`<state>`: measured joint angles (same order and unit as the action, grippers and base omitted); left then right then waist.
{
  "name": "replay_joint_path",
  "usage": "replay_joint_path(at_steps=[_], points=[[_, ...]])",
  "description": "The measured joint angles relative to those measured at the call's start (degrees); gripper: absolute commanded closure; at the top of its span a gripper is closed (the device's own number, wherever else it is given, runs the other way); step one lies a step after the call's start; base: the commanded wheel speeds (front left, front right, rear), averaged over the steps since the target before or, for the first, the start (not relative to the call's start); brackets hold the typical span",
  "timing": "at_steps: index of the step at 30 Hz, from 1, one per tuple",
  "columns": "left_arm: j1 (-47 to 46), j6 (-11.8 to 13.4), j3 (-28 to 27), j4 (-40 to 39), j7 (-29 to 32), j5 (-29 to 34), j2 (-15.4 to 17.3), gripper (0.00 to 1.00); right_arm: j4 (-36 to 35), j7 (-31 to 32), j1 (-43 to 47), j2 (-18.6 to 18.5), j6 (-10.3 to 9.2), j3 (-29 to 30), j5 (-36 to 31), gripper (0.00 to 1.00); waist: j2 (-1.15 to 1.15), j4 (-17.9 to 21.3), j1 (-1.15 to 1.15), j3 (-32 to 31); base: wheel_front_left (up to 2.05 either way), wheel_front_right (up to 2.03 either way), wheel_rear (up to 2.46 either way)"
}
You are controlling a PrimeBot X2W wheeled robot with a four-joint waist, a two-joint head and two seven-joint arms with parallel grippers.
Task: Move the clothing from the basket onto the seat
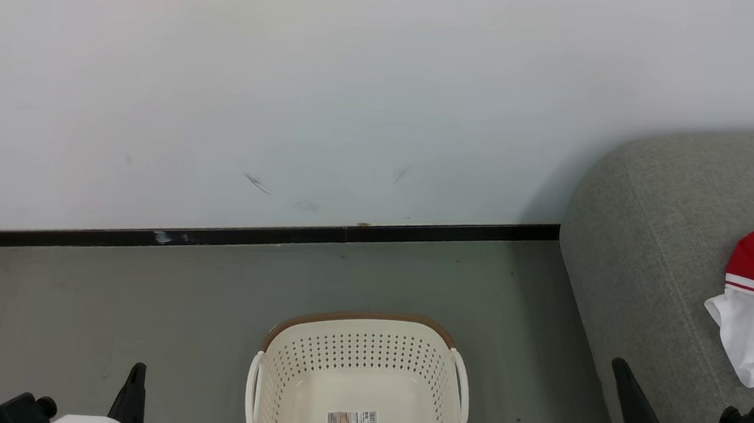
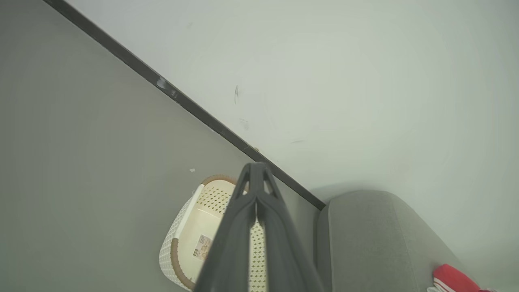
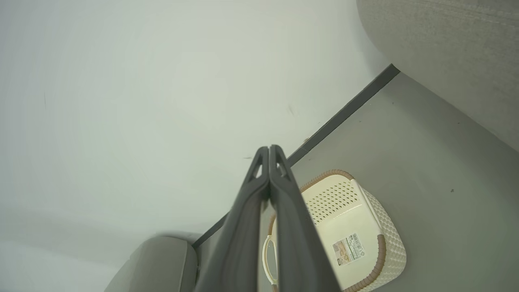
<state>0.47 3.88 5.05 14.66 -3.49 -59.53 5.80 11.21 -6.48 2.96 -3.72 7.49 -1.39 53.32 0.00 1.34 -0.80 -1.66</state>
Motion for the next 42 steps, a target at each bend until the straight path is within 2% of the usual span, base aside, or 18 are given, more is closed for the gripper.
replay_joint_path(at_steps=[11,16,42], points=[[-0.8,-2.2,-2.2,0.1,2.4,-7.3,-0.7,1.0,0.8,1.8,-1.6,-0.6,0.0,0.5,10.1,1.0,0.0,-0.3,0.55,0.7,0.0,0.0,0.0],[-1.3,-3.3,-3.1,0.2,3.3,-10.7,-1.1,1.0,1.2,2.5,-2.2,-0.8,0.0,0.7,14.6,1.0,0.0,-0.5,0.68,1.0,0.0,0.0,0.0],[-2.8,-9.2,-8.3,0.6,8.5,-28.1,-3.4,1.0,2.7,6.3,-4.8,-2.3,-0.01,2.2,38.2,1.0,0.0,-1.2,0.77,1.7,0.0,0.0,0.0]])
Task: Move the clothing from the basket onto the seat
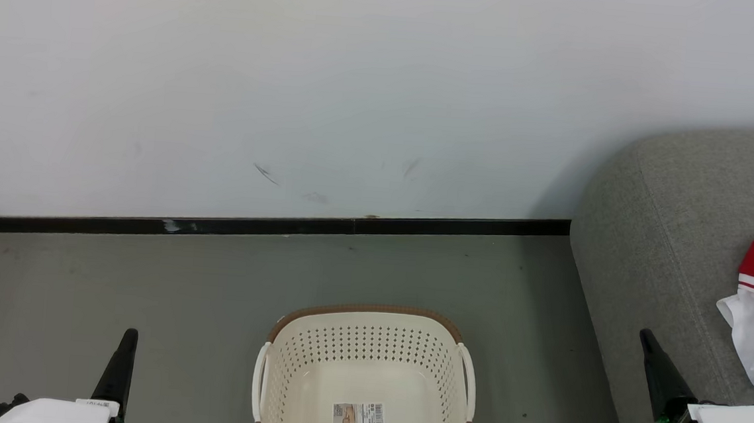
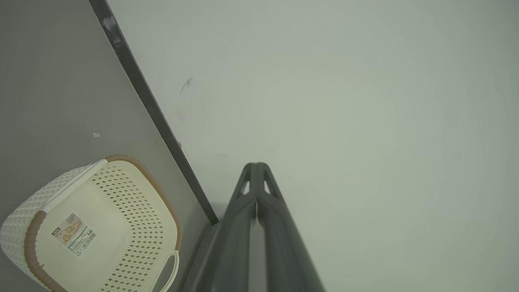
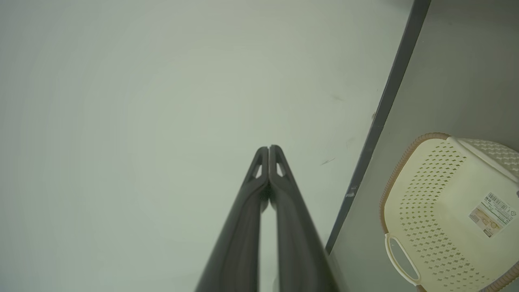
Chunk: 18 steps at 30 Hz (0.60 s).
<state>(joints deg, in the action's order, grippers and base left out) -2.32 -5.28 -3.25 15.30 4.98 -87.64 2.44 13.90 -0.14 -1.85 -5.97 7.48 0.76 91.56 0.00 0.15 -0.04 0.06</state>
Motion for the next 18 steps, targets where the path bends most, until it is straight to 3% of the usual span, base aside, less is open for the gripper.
replay_joint_path(at_steps=[7,18], points=[[-1.0,-1.5,-1.2,0.1,1.1,-4.1,-0.5,1.0,0.3,0.7,-1.1,-0.2,0.0,0.3,5.5,1.0,0.0,-0.2,0.0,0.1,0.0,0.0,0.0],[-1.0,-1.5,-1.3,0.3,1.1,-4.1,-0.5,1.0,0.7,0.7,-1.1,-0.3,0.0,0.4,5.8,1.0,0.0,-0.2,0.01,0.1,0.0,0.0,0.0]])
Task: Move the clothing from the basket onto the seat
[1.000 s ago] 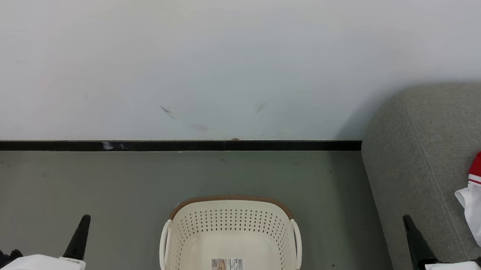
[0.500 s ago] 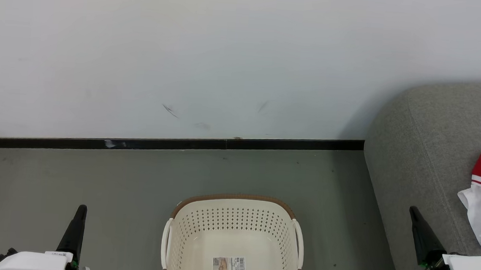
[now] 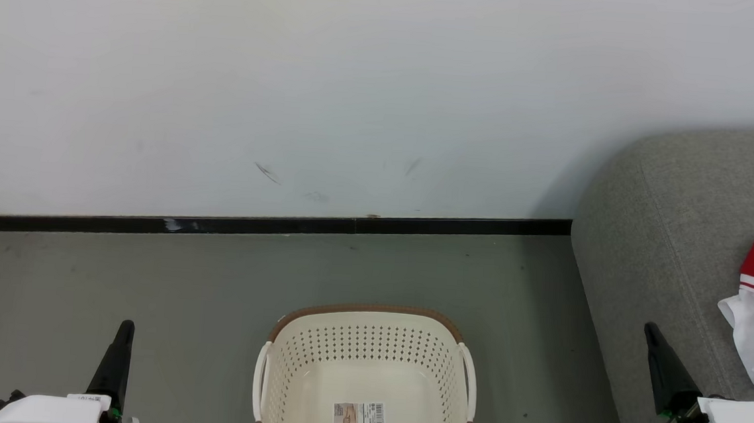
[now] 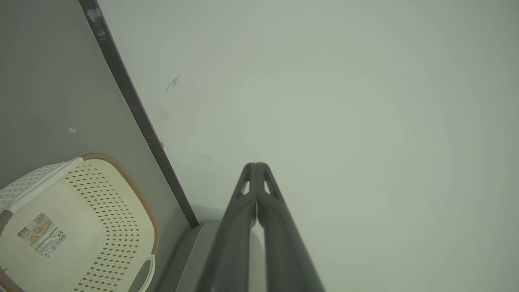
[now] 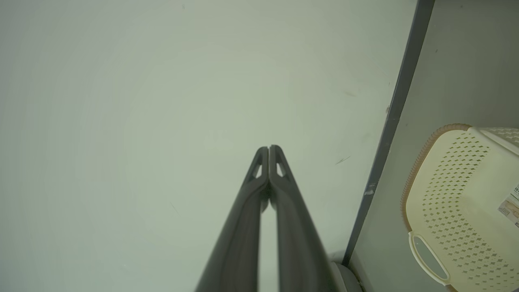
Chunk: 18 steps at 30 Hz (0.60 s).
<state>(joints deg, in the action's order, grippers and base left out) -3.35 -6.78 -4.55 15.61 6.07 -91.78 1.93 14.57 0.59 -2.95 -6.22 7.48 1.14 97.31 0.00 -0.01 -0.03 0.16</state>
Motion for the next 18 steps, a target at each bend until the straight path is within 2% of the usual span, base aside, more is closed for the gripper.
replay_joint_path(at_steps=[18], points=[[0.0,0.0,0.0,0.2,0.0,0.0,0.0,1.0,0.2,0.4,0.0,0.0,0.0,0.1,0.0,1.0,0.0,0.0,0.01,0.0,0.0,0.0,0.0]])
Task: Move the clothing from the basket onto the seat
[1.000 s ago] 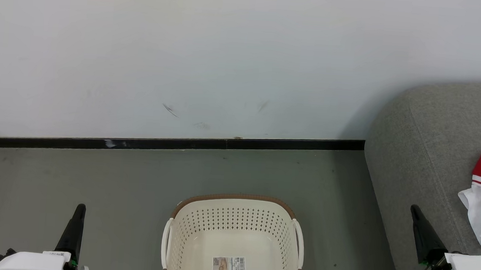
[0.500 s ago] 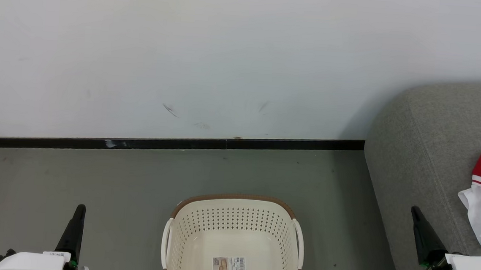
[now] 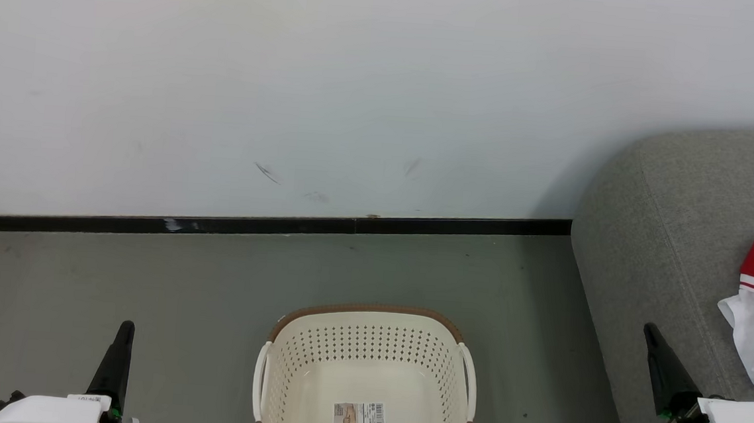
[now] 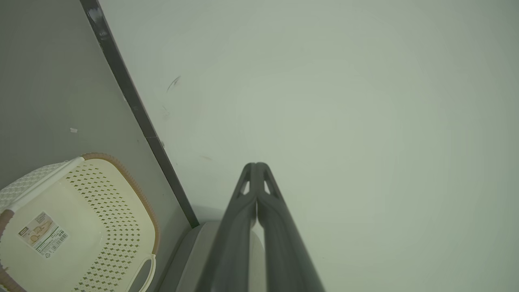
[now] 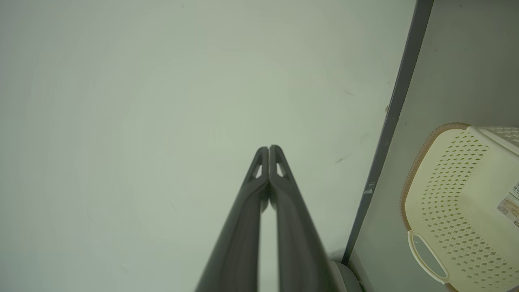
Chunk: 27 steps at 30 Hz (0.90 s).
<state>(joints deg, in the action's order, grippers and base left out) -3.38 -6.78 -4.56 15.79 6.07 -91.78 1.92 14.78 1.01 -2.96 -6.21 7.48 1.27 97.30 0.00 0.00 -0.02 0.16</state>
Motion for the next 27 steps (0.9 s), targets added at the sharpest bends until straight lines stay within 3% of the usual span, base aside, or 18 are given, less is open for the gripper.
replay_joint_path(at_steps=[27], points=[[0.0,-0.4,0.0,0.1,0.0,0.0,0.0,1.0,0.1,0.3,0.0,0.0,0.0,0.2,0.0,1.0,0.0,0.0,0.01,0.0,0.0,0.0,0.0]])
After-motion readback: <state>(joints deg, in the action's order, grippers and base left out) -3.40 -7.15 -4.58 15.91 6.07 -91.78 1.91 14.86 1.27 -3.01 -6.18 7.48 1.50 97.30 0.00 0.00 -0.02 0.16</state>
